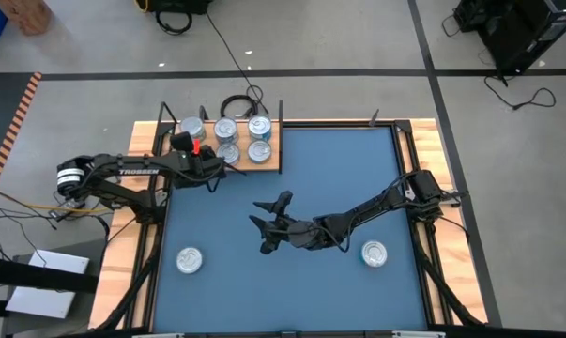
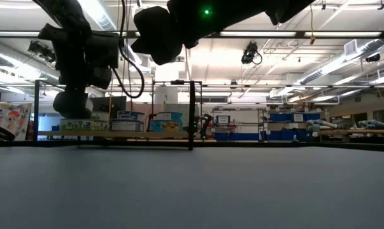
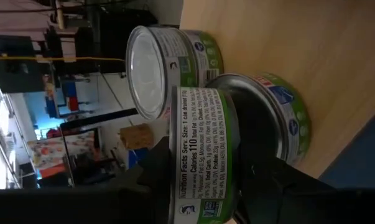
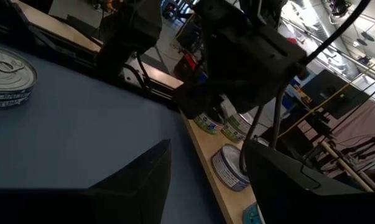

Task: Stack canned seafood by type on shelf
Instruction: Stack the green tuna can on top of the green tuna can on the shelf, then stack the yellow blue tuna can on top of the yellow blue tuna can on the shelf

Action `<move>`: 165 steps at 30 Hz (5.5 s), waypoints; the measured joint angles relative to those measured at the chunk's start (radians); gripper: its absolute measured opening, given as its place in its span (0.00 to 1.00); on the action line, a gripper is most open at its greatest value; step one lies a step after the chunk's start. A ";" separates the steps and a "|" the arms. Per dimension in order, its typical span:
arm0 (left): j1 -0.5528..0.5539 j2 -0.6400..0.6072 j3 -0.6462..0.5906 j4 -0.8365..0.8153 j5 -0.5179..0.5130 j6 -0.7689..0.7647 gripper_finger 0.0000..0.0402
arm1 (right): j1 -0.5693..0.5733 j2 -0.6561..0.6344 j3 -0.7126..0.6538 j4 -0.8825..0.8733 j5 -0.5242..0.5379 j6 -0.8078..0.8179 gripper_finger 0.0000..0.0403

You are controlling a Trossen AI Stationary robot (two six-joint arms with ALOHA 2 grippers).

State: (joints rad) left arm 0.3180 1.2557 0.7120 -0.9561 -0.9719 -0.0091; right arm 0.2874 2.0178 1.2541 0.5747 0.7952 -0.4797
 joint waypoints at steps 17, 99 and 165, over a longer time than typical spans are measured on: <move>-0.007 0.008 0.033 -0.059 0.115 0.024 0.64 | 0.000 0.000 0.000 0.007 -0.004 -0.002 0.52; -0.877 -0.020 0.002 0.931 0.301 -0.247 0.02 | 0.340 -0.237 -0.053 -1.752 -0.709 2.078 0.29; -0.909 0.148 0.002 1.343 0.391 -0.051 0.01 | 0.006 -0.236 -0.072 -0.895 -0.651 1.262 0.00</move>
State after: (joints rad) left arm -0.5915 1.4033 0.7139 0.3868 -0.5812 -0.0605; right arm 0.2933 1.7821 1.1816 -0.3205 0.1446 0.7825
